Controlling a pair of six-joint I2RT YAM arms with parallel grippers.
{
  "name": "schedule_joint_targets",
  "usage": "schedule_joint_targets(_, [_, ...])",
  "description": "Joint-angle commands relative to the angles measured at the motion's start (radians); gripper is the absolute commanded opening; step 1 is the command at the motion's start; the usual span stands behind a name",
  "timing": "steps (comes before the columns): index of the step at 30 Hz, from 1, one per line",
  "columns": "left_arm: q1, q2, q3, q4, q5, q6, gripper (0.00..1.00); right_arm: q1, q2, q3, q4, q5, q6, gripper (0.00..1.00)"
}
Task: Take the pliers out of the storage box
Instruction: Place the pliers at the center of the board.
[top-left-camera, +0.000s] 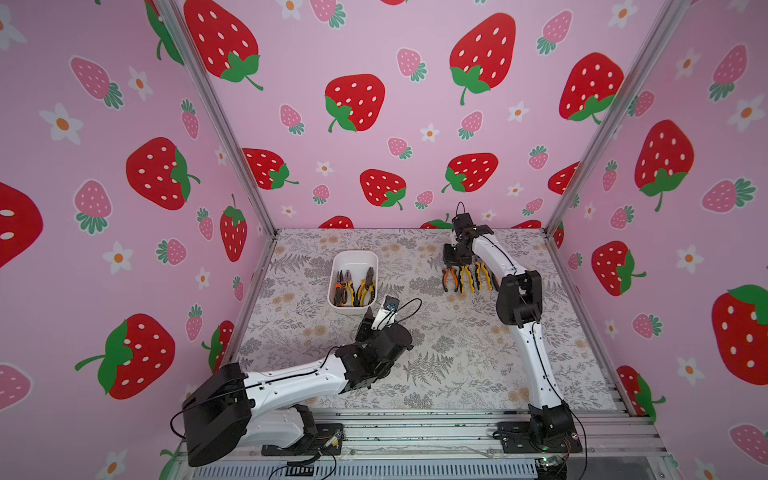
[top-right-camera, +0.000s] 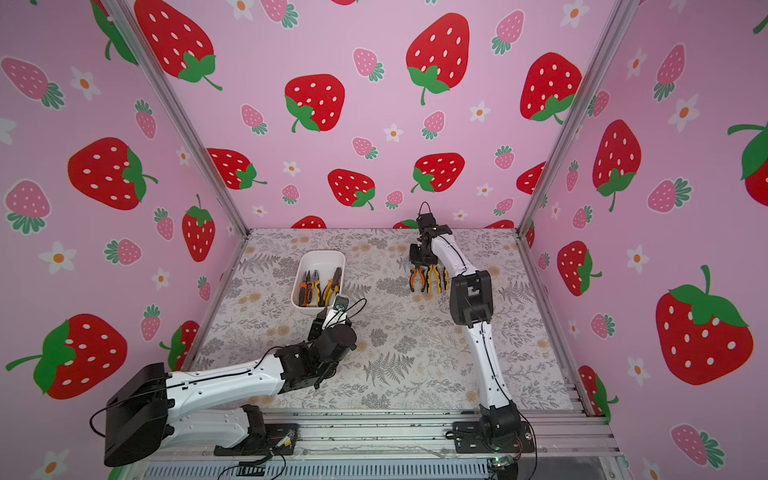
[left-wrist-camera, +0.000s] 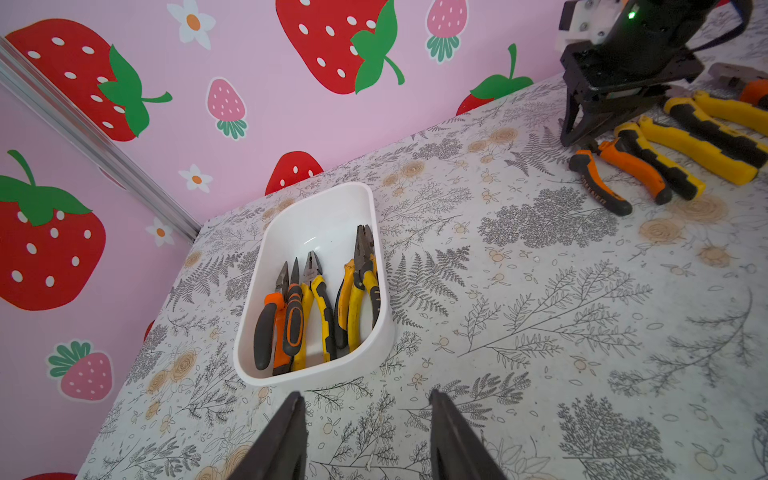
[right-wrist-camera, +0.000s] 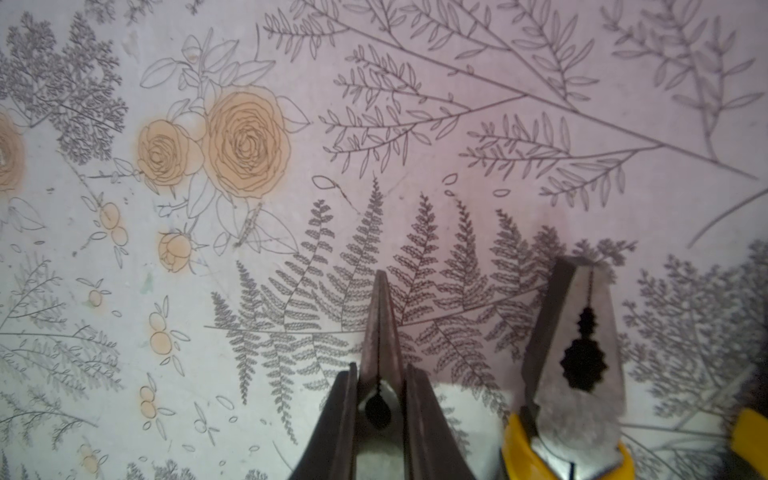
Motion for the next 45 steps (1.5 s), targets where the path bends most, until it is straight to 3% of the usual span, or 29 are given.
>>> schedule_joint_targets(1, [0.006, -0.013, 0.014, 0.004, 0.004, -0.009, 0.49, -0.01, 0.034, 0.009, -0.005, -0.008, 0.0, 0.1])
schedule_joint_targets(18, [0.011, -0.02, 0.009, 0.001, 0.008, -0.017, 0.49, -0.01, 0.024, -0.03, 0.033, -0.115, 0.035, 0.12])
schedule_joint_targets(27, [0.014, -0.025, 0.006, 0.0, 0.009, -0.02, 0.49, -0.01, 0.027, -0.032, 0.036, -0.104, 0.049, 0.13])
schedule_joint_targets(45, [0.02, -0.013, 0.016, -0.007, 0.015, -0.022, 0.49, -0.01, 0.049, -0.012, 0.01, -0.087, 0.015, 0.39])
